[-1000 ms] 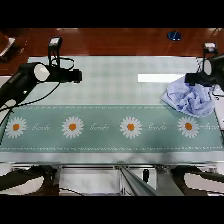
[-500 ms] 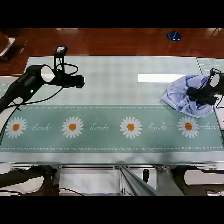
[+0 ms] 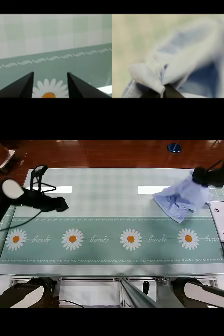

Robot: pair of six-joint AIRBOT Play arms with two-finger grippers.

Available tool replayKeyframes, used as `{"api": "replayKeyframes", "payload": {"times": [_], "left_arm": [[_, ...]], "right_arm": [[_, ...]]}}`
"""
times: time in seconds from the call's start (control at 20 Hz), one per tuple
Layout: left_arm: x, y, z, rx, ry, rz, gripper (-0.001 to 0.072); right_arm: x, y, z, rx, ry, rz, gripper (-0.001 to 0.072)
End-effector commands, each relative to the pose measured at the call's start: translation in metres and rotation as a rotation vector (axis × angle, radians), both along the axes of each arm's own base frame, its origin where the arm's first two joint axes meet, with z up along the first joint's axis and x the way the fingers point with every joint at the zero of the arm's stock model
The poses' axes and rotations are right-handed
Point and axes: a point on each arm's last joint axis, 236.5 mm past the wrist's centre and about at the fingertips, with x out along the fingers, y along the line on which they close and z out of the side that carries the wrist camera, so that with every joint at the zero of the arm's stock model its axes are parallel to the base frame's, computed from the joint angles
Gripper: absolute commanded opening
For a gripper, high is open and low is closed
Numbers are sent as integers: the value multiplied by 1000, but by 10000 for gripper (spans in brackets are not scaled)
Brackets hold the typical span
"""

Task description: Fold the shirts.

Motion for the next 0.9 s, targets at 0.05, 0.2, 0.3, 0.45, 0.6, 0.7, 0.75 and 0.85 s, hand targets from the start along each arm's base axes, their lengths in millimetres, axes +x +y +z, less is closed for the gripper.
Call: {"api": "replayKeyframes", "payload": {"times": [0.05, 0.2, 0.3, 0.45, 0.6, 0.7, 0.75, 0.85], "left_arm": [[-70, -26, 4, -174, -56, 14, 508], [-93, -27, -2, -201, -97, 32, 507], [-81, -18, -1, -184, -192, 73, 507], [-57, -11, 10, -195, -302, 134, 507], [-53, -10, 13, -198, -319, 144, 507], [-53, -10, 13, -198, -319, 144, 507], [-53, -9, 13, -198, -321, 144, 507], [-51, -9, 15, -198, -330, 148, 507]], "right_arm": [[-19, 59, 190, -76, -415, 140, 20], [-54, 99, 288, -79, -632, 220, 20], [-84, 140, 364, -40, -850, 322, 20], [-124, 174, 408, -29, -941, 423, 20], [-133, 205, 357, -26, -748, 559, 20], [-134, 234, 300, -6, -560, 668, 20], [-135, 254, 269, 22, -470, 722, 20], [-140, 312, 220, 139, -360, 829, 21]]}}
